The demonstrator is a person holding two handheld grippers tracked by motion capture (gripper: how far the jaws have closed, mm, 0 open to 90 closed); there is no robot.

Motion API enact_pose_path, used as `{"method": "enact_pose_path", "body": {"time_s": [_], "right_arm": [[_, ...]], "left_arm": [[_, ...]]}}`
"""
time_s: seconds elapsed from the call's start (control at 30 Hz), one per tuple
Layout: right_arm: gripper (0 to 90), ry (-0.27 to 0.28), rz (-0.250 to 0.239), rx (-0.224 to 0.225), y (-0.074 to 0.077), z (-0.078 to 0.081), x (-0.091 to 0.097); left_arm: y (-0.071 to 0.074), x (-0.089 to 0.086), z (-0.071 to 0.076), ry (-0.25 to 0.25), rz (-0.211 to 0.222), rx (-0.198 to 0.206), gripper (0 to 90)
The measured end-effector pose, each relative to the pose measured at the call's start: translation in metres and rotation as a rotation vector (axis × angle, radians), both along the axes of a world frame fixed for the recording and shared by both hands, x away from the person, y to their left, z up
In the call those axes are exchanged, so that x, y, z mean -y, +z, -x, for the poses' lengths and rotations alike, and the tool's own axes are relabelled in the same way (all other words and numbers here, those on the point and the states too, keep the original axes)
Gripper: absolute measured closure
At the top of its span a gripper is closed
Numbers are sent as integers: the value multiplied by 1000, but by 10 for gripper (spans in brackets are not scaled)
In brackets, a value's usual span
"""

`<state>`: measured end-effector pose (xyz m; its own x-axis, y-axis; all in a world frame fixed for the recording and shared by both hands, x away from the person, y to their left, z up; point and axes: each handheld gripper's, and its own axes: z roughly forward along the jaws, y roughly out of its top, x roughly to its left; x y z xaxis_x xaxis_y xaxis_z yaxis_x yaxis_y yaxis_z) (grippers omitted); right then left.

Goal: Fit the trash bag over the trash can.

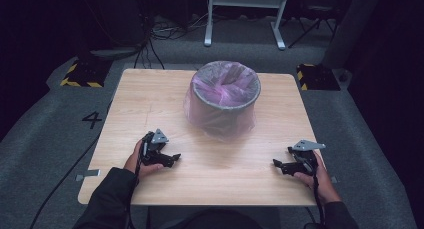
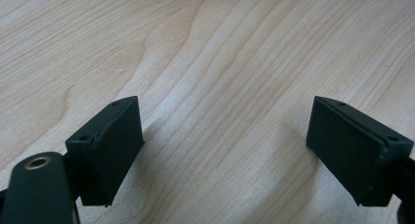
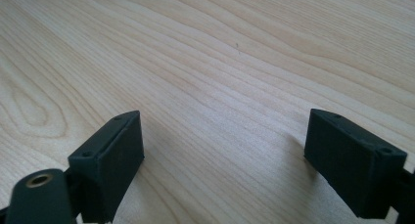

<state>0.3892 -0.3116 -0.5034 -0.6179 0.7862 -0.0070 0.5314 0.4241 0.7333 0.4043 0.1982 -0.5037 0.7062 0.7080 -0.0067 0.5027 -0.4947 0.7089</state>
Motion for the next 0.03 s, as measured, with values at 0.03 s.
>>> {"method": "enact_pose_path", "body": {"time_s": [0.03], "right_arm": [[147,0,0,0,0,0,0]], "left_arm": [[0,0,0,-1,-1,3,135]]}}
